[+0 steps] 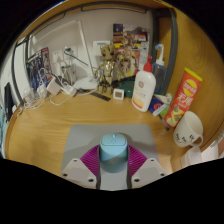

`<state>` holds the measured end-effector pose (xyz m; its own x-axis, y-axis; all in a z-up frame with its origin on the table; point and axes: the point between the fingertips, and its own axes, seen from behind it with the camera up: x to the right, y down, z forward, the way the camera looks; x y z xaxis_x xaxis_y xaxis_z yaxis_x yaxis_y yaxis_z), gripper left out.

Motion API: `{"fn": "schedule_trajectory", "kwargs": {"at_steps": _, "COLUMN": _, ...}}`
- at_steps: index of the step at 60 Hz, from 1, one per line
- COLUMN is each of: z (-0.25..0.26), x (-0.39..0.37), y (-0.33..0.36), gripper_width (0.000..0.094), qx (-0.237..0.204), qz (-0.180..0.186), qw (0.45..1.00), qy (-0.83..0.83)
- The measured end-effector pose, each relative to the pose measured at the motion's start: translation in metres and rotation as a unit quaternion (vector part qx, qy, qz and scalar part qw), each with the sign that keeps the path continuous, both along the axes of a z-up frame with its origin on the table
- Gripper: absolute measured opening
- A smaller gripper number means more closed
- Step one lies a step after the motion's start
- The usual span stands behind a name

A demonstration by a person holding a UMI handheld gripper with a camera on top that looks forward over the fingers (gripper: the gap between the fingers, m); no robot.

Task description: Arrange mouse

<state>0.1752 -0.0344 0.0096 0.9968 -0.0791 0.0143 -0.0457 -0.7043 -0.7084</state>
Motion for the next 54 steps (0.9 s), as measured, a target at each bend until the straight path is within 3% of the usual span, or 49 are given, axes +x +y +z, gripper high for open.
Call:
{"fn": "schedule_trajectory", "kwargs": {"at_steps": 8, "z": -0.014, "x": -0.004, "y": -0.004, "gripper_width": 0.0372, "qx": -0.001, "qz": -0.001, "qw": 1.0, "qy": 0.023}}
{"fn": "schedule_trajectory", "kwargs": {"at_steps": 19, "z": -0.026, "x": -0.003, "y": -0.012, "gripper_width": 0.052, "qx": -0.03, "qz": 0.006, "qw": 0.999, "qy": 0.013}}
{"fn": "schedule_trajectory", "kwargs": {"at_steps": 27, "z": -0.022, "x": 0.006, "y": -0.024, "gripper_width": 0.0877, "qx": -0.055, "qz": -0.015, "qw": 0.998, "qy": 0.001}}
{"fn": "schedule_trajectory", "kwargs": {"at_steps": 33, "z": -0.004, "x": -0.004, "y": -0.035, "gripper_width": 0.0856, "qx": -0.059, "qz": -0.012, "qw": 0.998, "qy": 0.007}}
{"fn": "schedule_trajectory", "kwargs": {"at_steps": 54, "z": 0.136, "x": -0.047, "y": -0.068, "gripper_width": 0.0858, "qx": 0.02, "qz": 0.004, "qw": 1.0, "qy": -0.007}}
